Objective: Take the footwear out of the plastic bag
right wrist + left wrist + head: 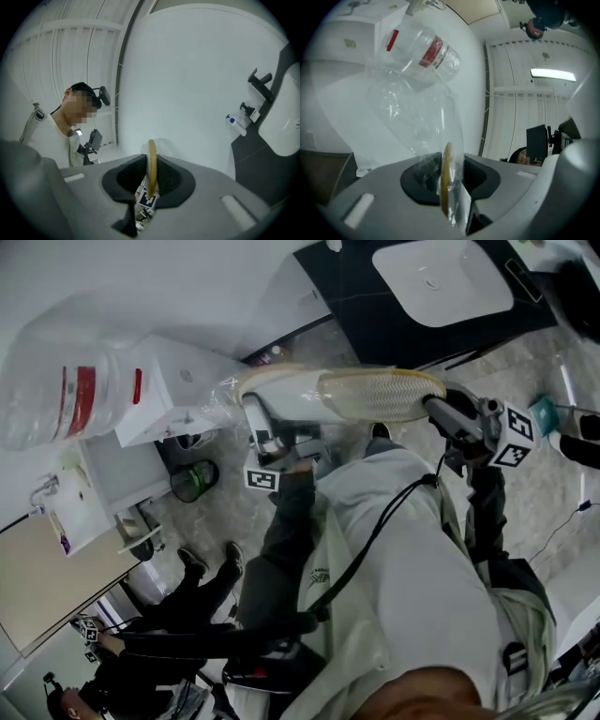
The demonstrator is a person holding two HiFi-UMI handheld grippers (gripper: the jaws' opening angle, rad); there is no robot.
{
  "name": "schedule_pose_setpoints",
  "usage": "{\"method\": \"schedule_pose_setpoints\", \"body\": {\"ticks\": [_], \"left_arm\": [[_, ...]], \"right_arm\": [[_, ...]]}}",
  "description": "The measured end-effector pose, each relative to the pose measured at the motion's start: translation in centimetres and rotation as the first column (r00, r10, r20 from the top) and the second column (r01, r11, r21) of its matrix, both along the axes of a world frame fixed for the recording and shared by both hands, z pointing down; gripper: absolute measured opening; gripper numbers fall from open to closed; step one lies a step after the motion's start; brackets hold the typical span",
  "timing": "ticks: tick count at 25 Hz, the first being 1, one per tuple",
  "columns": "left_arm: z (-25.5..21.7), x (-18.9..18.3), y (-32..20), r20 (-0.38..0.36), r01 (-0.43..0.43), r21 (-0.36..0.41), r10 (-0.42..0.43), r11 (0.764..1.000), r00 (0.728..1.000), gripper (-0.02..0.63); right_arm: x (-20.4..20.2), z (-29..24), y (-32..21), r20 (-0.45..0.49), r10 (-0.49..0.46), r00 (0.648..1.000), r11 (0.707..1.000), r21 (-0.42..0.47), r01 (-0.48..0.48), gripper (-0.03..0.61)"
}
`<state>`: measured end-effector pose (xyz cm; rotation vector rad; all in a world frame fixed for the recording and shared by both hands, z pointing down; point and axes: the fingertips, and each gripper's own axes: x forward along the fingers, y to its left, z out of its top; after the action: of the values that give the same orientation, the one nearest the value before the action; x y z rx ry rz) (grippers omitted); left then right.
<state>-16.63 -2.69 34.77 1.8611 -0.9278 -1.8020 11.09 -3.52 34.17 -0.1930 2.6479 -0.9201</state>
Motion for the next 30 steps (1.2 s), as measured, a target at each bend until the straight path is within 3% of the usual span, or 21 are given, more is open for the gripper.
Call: {"method": "schedule_pose_setpoints", "body": {"ticks": [5,10,16,21,30], "left_arm": [[1.0,0.6,0.0,-0.087,-0.022,-0.006,0.021,1.000,0.996,0.075],[1.8,0.7,-0.1,-0.153,0.002,-0.014,-0.004,1.000,0.988,0.063],[2.5,0.4,0.1,-0.155,0.022,-0.032,-0.026,0.999,0.988,0.038],[3.3,-0.2,0.5,-0.232,0.060,-0.037,-0.067,0.997,0.970,0.014],[3.5,-0.7,1.3,-0.224,0.109,-0.050,-0.118,0.993,0.967,0.000]], "right_arm": [[1.3,-0.5,0.7,0.120,-0.012,0.993,1.000,-0.012,0.013,0.046],[2.9,-0.5,1.0,0.133,0.003,0.991,1.000,-0.011,-0.002,0.043],[4.3,-0.5,0.9,0.138,0.015,0.990,1.000,-0.002,-0.015,0.041],[5.5,-1.4,0.7,0.154,0.014,0.988,1.000,0.018,-0.018,0.041],[7.8,-2.0,-0.3,0.166,0.031,0.986,0.999,0.031,-0.037,0.040]]}}
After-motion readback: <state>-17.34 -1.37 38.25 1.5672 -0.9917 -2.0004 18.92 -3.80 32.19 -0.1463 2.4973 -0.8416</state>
